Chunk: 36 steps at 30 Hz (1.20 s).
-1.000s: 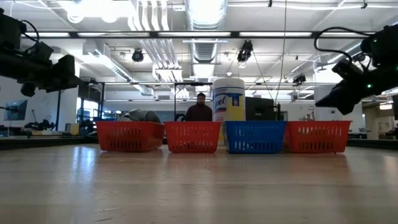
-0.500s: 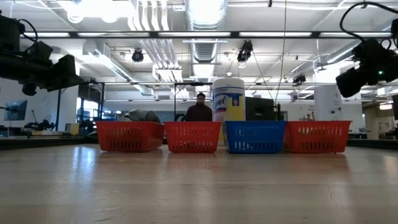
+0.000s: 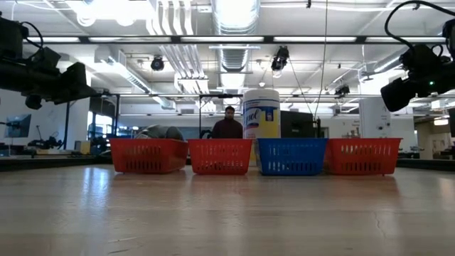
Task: Pick & Place Travel size toiletries
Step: Return to Home Position
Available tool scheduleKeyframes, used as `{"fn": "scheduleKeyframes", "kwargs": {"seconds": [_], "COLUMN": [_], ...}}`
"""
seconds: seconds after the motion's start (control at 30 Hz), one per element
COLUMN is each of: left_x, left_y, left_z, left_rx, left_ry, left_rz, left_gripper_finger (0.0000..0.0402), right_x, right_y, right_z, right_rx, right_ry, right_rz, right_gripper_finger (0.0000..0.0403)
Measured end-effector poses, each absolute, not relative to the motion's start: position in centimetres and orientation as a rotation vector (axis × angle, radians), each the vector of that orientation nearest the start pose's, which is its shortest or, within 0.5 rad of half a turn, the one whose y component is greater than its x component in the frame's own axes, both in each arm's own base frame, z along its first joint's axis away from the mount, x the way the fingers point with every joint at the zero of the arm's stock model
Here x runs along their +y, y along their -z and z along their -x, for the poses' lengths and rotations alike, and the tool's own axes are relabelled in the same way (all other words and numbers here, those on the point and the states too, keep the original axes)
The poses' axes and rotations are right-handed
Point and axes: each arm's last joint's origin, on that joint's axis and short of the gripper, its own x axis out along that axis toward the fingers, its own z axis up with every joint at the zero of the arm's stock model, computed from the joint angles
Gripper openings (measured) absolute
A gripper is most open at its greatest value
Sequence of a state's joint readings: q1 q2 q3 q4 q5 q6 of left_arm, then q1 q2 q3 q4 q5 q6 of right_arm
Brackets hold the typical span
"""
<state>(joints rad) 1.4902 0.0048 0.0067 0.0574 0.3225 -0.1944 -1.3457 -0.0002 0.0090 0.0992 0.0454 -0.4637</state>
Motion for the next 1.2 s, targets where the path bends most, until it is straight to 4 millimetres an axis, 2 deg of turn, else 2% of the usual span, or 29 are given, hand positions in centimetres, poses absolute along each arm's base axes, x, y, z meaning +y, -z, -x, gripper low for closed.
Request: {"fn": "scheduleKeyframes", "kwargs": {"seconds": [1.2], "left_x": [9.50], "left_y": [-17.05], "left_z": [-1.70], "left_rx": [-0.151], "left_ry": [-1.158], "left_rz": [0.123], "left_gripper_finger": [0.0142], "right_x": [-9.66], "right_y": [-17.24], "right_z": [-2.04], "right_rx": [0.270], "right_ry": [1.386], "right_rz": [0.427], "right_gripper_finger": [0.0205]}}
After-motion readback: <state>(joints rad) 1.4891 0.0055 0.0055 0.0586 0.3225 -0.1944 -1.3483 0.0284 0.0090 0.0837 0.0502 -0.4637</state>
